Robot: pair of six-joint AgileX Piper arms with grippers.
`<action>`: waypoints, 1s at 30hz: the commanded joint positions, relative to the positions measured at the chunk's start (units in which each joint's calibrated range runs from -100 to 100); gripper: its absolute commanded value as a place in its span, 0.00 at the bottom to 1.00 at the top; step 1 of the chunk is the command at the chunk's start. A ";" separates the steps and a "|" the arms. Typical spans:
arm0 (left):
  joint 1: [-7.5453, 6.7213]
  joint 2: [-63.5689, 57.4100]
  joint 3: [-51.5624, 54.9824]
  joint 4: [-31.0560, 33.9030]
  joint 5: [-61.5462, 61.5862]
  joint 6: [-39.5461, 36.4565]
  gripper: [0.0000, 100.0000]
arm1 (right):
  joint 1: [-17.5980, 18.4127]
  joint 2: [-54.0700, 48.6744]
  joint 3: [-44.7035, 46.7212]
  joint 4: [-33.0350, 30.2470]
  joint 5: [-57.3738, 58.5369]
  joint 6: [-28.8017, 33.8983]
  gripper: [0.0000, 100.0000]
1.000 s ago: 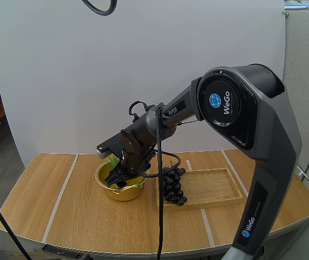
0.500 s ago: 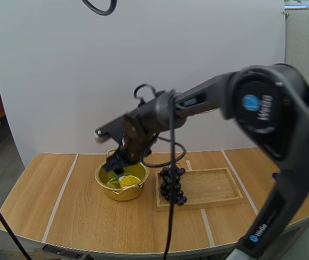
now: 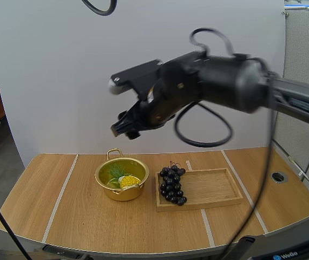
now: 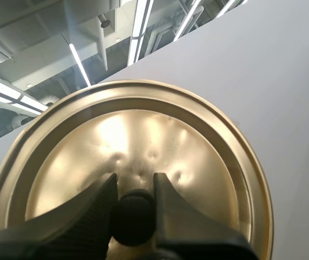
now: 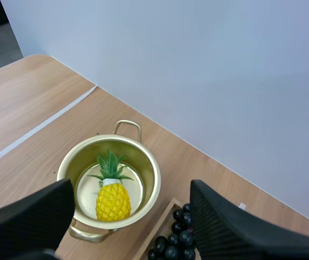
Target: Open the pot, put the pineapple inside, and close it
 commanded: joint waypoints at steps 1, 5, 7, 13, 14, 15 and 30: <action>-0.16 -0.20 -0.36 0.53 -1.91 -0.45 0.00 | 0.02 -6.14 -0.31 -0.01 6.38 -0.36 1.00; -0.16 -0.20 -0.36 0.53 -1.91 -0.45 0.00 | 0.02 -13.30 -0.31 -0.40 12.94 -0.36 1.00; -0.16 -0.20 -0.36 0.53 -1.91 -0.45 0.00 | 0.02 -15.92 -0.31 -0.67 15.82 -0.36 1.00; -0.16 -0.20 -0.36 0.53 -1.91 -0.45 0.00 | 0.02 -23.49 1.88 -1.04 23.74 -0.36 1.00; -0.16 -0.20 -0.36 0.53 -1.91 -0.45 0.00 | 0.02 -24.69 2.83 -1.17 23.93 -0.36 1.00; -0.16 -0.20 -0.36 0.53 -1.91 -0.45 0.00 | 0.02 -26.20 4.17 -1.48 23.93 -0.36 1.00; -0.16 -0.20 -0.36 0.53 -1.91 -0.45 0.00 | -4.92 -41.05 18.74 7.66 25.28 -1.91 0.05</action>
